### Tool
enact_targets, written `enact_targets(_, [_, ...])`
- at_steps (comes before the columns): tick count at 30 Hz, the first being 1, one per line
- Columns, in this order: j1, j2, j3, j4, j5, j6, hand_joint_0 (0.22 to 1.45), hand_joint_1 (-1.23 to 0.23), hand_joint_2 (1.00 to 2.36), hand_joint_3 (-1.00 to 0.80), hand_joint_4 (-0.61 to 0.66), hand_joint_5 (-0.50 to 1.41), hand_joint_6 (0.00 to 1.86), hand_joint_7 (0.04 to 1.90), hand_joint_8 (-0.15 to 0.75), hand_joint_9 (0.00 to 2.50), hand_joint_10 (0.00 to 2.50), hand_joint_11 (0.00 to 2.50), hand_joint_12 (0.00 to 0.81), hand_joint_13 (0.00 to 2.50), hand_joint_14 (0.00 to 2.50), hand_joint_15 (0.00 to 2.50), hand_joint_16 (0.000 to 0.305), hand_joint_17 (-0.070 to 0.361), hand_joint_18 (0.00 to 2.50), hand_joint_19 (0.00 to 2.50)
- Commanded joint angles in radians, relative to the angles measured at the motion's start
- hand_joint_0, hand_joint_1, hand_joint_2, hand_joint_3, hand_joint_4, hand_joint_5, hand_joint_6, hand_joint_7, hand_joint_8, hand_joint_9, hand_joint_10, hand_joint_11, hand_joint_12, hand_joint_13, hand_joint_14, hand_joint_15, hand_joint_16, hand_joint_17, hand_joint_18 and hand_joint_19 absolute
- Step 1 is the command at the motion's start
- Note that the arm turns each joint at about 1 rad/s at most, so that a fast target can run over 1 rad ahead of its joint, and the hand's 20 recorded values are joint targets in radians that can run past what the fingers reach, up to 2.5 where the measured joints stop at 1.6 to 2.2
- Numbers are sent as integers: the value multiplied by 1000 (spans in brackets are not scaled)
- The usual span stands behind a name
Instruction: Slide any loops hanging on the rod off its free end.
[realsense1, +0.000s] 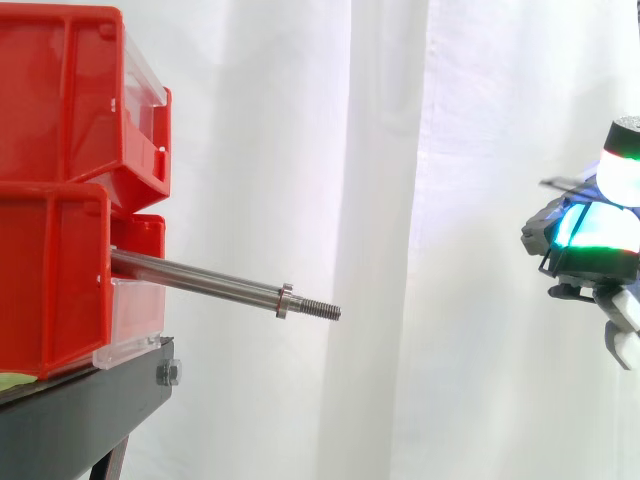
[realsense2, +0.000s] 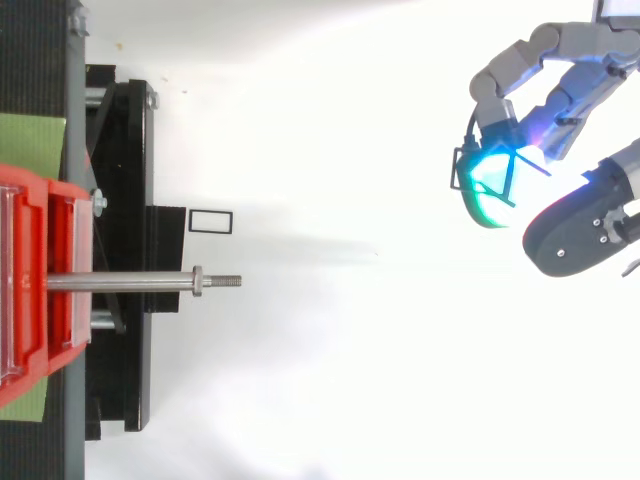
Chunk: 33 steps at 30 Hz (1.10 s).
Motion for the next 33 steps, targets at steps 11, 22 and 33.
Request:
enact_targets(11, [1, 0, -2, 1, 10, 8, 669, -792, 1004, -452, 130, -227, 803, 1222, 251, 854, 18, 525, 250, 863, 6, 163, 45, 102, 868, 329])
enact_targets(22, [1, 0, -2, 1, 10, 8, 596, -674, 1016, -327, 127, -221, 794, 1273, 268, 875, 17, 532, 255, 866, 7, 177, 47, 105, 854, 360])
enact_targets(33, [1, 0, -3, 1, 7, 8, 629, -707, 1017, -310, 106, -226, 802, 1245, 274, 978, 16, 585, 253, 863, 7, 167, 47, 105, 852, 342])
